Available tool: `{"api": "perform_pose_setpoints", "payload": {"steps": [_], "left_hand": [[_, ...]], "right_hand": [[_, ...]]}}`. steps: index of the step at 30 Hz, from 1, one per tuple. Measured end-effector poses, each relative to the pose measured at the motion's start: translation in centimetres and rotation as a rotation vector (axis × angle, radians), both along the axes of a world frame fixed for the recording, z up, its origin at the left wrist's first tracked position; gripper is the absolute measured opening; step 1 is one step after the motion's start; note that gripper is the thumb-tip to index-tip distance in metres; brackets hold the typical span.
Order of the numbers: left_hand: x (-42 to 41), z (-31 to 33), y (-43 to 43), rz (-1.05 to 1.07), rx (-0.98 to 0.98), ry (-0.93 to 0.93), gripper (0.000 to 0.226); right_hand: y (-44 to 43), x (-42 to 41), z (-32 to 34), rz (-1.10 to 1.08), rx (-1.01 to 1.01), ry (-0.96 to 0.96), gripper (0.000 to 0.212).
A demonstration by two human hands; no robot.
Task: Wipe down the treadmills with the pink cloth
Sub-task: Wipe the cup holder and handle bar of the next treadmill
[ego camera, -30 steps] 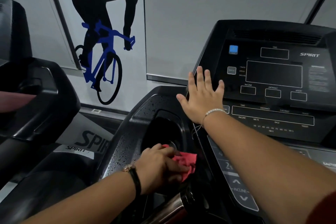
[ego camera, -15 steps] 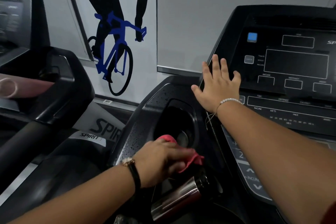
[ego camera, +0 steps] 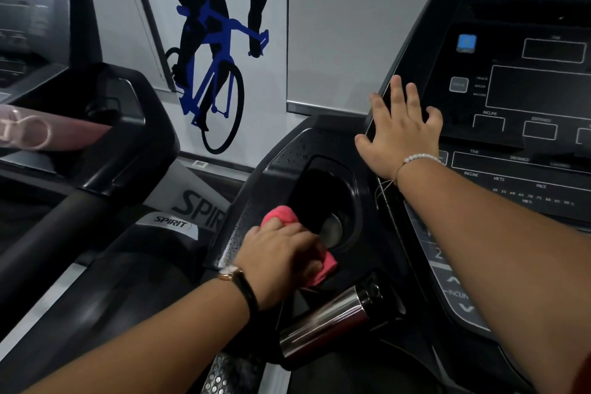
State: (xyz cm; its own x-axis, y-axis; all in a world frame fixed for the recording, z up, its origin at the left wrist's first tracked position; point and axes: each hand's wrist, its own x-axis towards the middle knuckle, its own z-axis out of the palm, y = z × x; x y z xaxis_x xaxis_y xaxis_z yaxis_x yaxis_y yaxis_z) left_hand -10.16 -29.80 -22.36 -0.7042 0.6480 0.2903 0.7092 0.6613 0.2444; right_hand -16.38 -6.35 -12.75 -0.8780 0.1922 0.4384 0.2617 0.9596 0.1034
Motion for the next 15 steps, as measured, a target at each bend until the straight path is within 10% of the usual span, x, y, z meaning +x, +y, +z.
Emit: {"api": "perform_pose_setpoints", "payload": {"steps": [6,15], "left_hand": [[1.3,0.0,-0.1,-0.193,0.152,-0.066,0.025],[-0.1,-0.4,-1.8,0.159,0.187,0.119,0.022]], "right_hand": [[-0.1,0.1,0.0,-0.003,0.007,0.003,0.069],[-0.2,0.0,0.0,-0.008,0.006,-0.002,0.068]]}}
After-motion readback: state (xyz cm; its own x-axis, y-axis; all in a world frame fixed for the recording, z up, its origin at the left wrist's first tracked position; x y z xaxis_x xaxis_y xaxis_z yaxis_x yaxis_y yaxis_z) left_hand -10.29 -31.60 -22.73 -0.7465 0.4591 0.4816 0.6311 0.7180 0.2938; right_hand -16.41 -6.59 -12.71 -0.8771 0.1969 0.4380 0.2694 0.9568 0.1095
